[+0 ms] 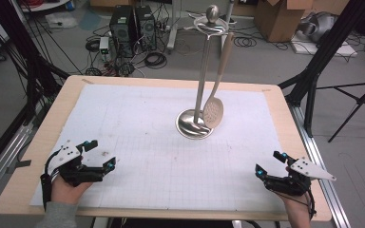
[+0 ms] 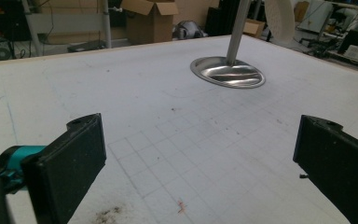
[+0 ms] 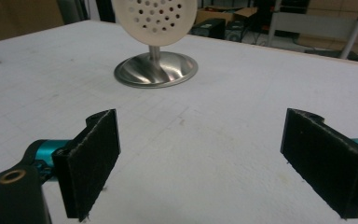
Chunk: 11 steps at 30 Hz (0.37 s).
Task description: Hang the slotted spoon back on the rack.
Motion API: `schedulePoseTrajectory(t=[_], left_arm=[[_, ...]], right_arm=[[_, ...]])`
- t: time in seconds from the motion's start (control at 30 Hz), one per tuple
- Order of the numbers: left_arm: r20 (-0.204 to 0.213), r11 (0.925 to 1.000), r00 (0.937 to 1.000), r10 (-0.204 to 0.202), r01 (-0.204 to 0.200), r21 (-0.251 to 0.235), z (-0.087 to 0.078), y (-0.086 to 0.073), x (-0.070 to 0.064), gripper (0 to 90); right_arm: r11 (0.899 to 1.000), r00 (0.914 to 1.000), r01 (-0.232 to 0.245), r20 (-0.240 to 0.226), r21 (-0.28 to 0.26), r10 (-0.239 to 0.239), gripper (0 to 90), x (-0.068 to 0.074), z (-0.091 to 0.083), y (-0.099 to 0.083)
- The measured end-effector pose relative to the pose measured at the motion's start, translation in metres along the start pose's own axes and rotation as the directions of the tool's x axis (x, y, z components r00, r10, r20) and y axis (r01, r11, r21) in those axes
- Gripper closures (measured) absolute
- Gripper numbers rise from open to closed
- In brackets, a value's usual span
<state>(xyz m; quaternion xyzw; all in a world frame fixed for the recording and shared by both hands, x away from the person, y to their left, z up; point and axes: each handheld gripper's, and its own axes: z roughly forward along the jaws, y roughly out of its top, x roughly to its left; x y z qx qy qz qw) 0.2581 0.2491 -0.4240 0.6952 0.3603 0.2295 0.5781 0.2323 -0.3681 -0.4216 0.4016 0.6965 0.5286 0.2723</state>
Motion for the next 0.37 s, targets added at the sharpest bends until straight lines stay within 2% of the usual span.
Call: schedulePoseTrajectory(t=[0.03, 0.07, 0.17, 0.37], left_arm=[[-0.009, 1.0000, 0.9999, -0.004, 0.004, 0.000, -0.001, -0.001, 0.002, 2.7], [-0.009, 1.0000, 0.9999, -0.004, 0.004, 0.000, -0.001, -0.001, 0.002, 2.8], [-0.042, 1.0000, 0.9991, -0.008, 0.008, -0.001, -0.005, -0.004, 0.007, 2.8], [-0.082, 0.9998, 0.9964, -0.020, 0.020, -0.005, -0.009, -0.007, 0.013, 2.7]], right_arm=[[1.000, 0.9996, -0.018, 0.021, -0.007, 0.018, 10.9, -0.002, -0.002, -0.002], [1.000, 0.9996, -0.018, 0.021, -0.007, 0.018, 10.9, -0.002, -0.002, -0.002], [0.999, 0.9972, -0.032, 0.067, -0.012, 0.033, 10.9, -0.008, -0.007, -0.008], [0.998, 0.9932, -0.060, 0.098, -0.018, 0.062, 10.9, -0.012, -0.012, -0.014]])
